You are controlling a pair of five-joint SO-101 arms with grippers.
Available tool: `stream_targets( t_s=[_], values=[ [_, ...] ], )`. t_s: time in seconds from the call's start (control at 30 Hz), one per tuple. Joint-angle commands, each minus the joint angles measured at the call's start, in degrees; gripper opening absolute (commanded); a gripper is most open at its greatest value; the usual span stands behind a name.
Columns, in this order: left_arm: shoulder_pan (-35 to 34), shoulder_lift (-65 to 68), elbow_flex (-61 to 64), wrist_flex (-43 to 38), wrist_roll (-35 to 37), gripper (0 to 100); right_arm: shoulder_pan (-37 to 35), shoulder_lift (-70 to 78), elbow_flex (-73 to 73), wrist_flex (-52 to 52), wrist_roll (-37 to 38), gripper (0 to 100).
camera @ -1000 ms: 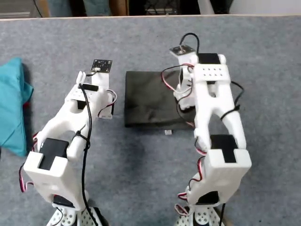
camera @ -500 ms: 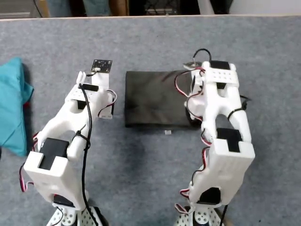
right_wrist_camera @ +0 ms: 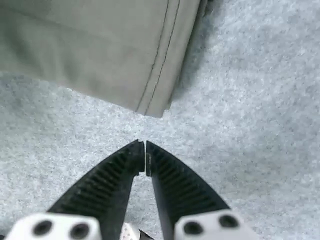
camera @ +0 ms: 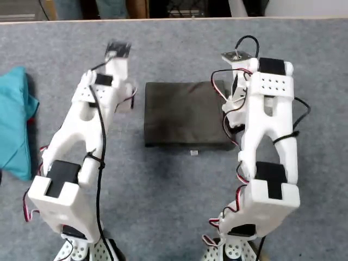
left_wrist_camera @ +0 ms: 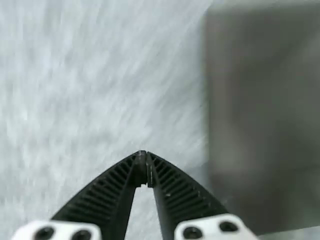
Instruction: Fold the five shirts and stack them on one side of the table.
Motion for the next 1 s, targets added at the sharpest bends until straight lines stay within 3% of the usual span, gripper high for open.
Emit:
stream_targets(
  t_s=[0.0, 0.13, 0.27, 0.43, 0.73, 0.97],
  values=[
    [3.7, 2.9, -10.4, -2.2, -0.3, 3, -2.8, -1.1, 1.7, -3.4, -0.4, 1.4],
    [5.2, 16.5, -16.3, -10.0, -0.1, 3, -2.1, 3.3, 10.4, -14.1, -4.9, 1.4],
    [4.1, 29.8, -25.1, -9.6, -0.1, 3, -0.2, 7.4, 18.2, -22.2, -5.5, 1.4],
    [3.7, 38.2, -38.9, -1.1, -0.2, 3, 1.0, 7.6, 18.1, -22.9, -5.5, 1.4],
    [5.1, 39.0, -59.4, 17.3, -0.6, 3, 1.5, -3.6, 8.0, -5.7, -5.5, 1.4],
    [4.1, 39.6, -79.3, 33.7, -0.2, 3, 2.5, -10.3, 6.9, -1.1, -5.9, 1.4]
  ],
)
